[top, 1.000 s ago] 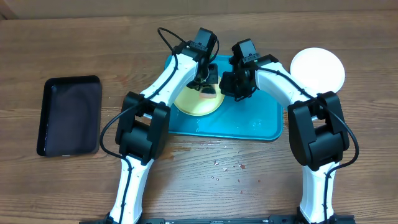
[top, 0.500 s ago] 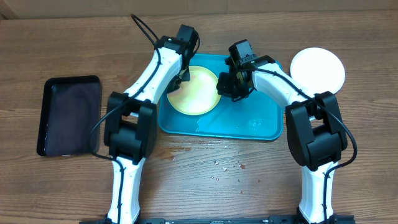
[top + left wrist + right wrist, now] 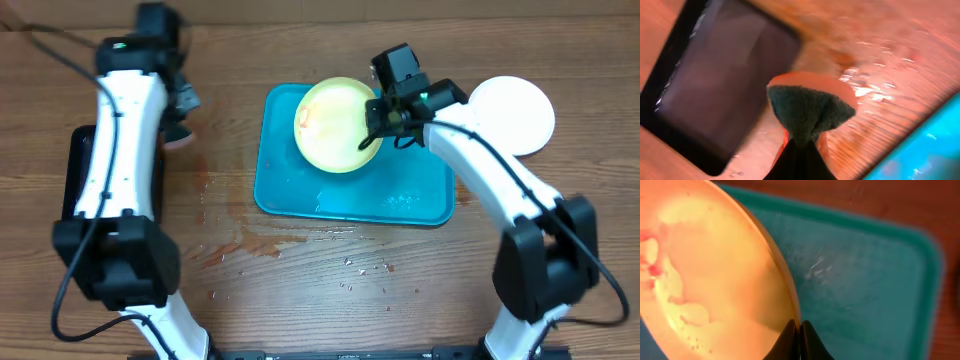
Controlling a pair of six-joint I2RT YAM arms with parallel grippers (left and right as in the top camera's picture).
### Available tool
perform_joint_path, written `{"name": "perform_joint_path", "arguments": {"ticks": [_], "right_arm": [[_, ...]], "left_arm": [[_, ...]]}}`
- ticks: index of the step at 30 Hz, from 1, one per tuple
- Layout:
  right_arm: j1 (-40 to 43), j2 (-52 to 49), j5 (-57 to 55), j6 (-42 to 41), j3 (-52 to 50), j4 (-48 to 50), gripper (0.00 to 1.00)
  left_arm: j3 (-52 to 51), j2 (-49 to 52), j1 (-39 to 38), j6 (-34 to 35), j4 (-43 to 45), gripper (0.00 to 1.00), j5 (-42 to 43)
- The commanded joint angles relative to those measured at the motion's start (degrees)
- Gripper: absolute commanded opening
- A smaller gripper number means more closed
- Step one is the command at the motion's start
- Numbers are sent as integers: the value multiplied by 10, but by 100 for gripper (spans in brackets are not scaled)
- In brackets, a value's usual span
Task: Clean dirty plates on tray and stack at the side
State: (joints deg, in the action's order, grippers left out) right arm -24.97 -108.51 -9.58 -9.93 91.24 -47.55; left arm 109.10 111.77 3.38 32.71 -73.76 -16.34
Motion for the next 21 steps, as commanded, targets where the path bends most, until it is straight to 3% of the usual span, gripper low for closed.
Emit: {"name": "perform_joint_path", "arguments": {"ticks": [1, 3, 6, 13, 14, 15, 21], "right_arm": [[-69, 42, -245, 89, 18, 8, 4], [-125, 43, -412, 132, 18, 24, 4], [-167, 43, -529, 181, 18, 54, 4], [-221, 43, -613, 315, 18, 120, 4], [-224, 43, -613, 314, 18, 124, 4], [-224, 43, -613, 314, 18, 124, 4], [-224, 43, -613, 358, 18, 142, 4]], "left_arm": [[-51, 5, 70, 23, 8, 4, 16], [-101, 5, 115, 25, 42, 4, 15], [-167, 5, 164, 25, 108, 4, 16], [-237, 5, 241, 25, 193, 4, 49], [-238, 5, 249, 25, 197, 8, 59], [-238, 5, 252, 25, 200, 22, 69], [-238, 5, 256, 20, 209, 47, 134]]}}
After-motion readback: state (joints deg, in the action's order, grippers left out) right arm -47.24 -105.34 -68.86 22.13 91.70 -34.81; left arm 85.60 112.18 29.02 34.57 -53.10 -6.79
